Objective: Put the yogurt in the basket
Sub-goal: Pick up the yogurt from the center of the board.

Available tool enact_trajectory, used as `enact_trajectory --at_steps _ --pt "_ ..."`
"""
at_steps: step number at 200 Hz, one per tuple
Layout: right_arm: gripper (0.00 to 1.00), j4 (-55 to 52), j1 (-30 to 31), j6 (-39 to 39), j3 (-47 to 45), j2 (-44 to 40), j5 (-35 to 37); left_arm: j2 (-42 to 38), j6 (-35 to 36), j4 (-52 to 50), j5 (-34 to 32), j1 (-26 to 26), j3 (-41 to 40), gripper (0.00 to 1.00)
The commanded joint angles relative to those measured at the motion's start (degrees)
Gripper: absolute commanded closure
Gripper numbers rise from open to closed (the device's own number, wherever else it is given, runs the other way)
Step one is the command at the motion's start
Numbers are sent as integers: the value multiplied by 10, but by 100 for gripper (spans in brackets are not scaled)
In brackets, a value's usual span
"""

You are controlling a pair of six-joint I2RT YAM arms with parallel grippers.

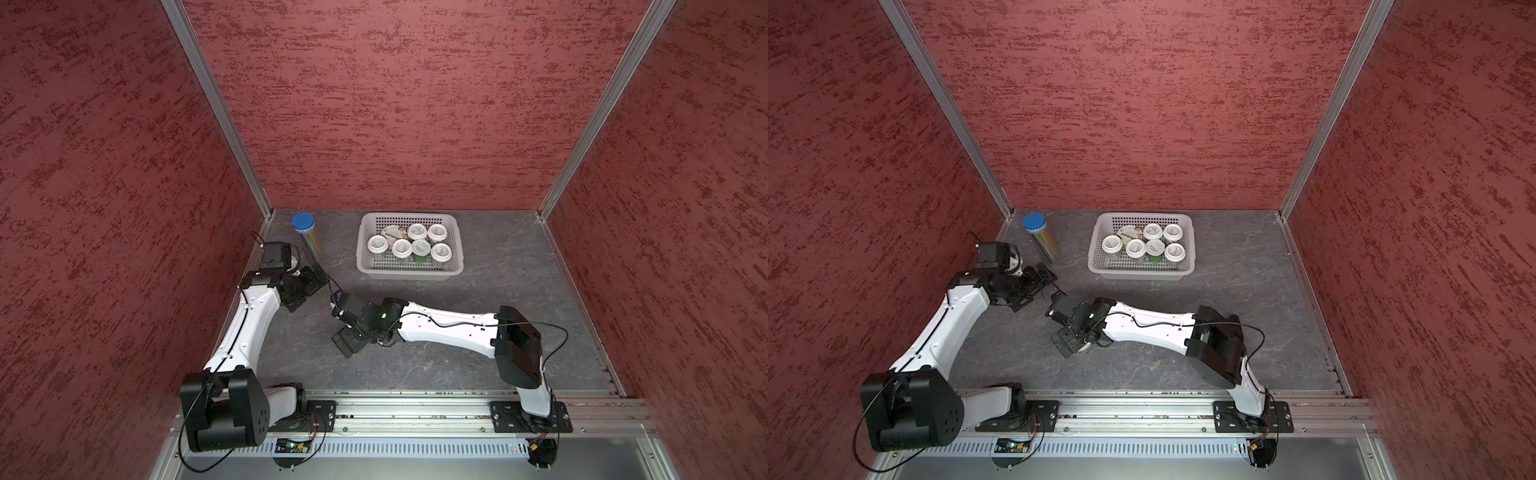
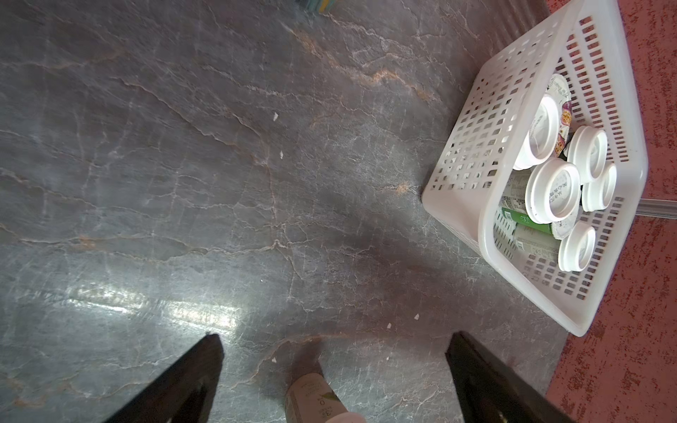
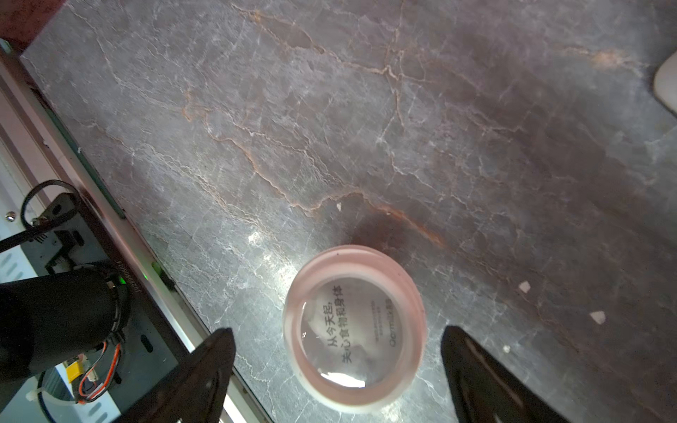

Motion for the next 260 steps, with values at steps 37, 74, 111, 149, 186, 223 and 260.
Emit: enact_trajectory --at_steps 37,74,111,149,186,223,260 --pt "12 -30 3 2 25 16 19 2 10 5 -5 6 2 0" --pt "14 -34 4 -2 29 23 16 3 10 6 -4 7 0 0" --pt "17 -32 6 -7 32 28 11 2 10 5 -4 6 -1 0" --pt "21 -38 7 -9 37 34 18 1 10 6 -3 7 -2 0" --pt "23 -42 8 -9 42 38 24 2 10 7 -2 7 -2 0" --pt "21 -46 7 -13 50 46 26 2 11 7 0 7 -3 0" --pt "20 -46 8 -15 54 51 28 2 10 7 0 7 -4 0"
